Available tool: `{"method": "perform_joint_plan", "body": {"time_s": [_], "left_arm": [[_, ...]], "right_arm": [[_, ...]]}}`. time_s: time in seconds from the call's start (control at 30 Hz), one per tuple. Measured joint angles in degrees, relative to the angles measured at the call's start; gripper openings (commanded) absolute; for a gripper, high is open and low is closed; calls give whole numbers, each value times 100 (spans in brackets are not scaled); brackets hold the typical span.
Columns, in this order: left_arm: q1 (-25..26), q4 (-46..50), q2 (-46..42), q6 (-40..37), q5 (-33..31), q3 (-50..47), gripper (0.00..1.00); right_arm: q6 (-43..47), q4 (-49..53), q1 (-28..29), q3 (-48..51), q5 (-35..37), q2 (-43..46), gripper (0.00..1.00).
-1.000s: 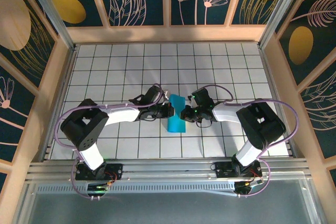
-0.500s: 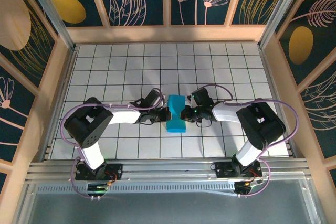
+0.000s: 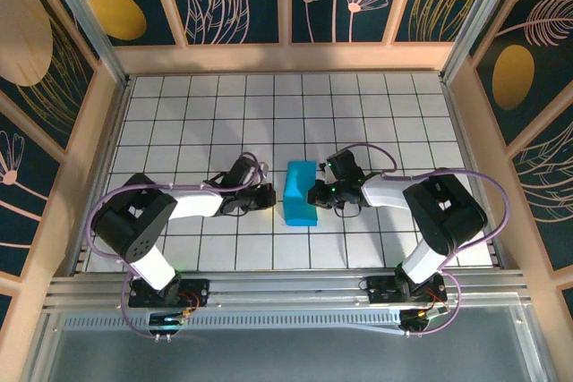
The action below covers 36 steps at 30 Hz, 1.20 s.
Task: Fold a paper plane with a square sheet of paper (fold left side to right side)
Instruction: First fold the square sheet of paper in half at the center of the table, then hold the square sheet of paper at the center of the table.
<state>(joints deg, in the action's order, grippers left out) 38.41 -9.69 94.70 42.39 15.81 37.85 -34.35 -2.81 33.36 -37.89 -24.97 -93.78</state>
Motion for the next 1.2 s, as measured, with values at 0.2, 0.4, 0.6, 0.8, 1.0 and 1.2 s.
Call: {"method": "perform_joint_plan", "body": {"time_s": [0.2, 0.4, 0.6, 0.8, 1.0, 1.2], "left_arm": [[85, 35, -190, -144, 90, 111, 0], [487, -63, 131, -254, 310, 719, 0], [579, -101, 680, -256, 304, 848, 0], [575, -74, 800, -254, 258, 824, 0], [575, -122, 800, -251, 260, 789, 0], [575, -131, 800, -247, 262, 785, 0]], "right_arm": [[0, 7, 0, 2, 0, 9, 0], [-2, 15, 7, 0, 13, 15, 0], [0, 22, 22, 0, 50, 24, 0], [0, 20, 28, 0, 59, 24, 0], [0, 48, 28, -31, 52, 28, 0], [-7, 155, 28, -107, 22, 31, 0]]}}
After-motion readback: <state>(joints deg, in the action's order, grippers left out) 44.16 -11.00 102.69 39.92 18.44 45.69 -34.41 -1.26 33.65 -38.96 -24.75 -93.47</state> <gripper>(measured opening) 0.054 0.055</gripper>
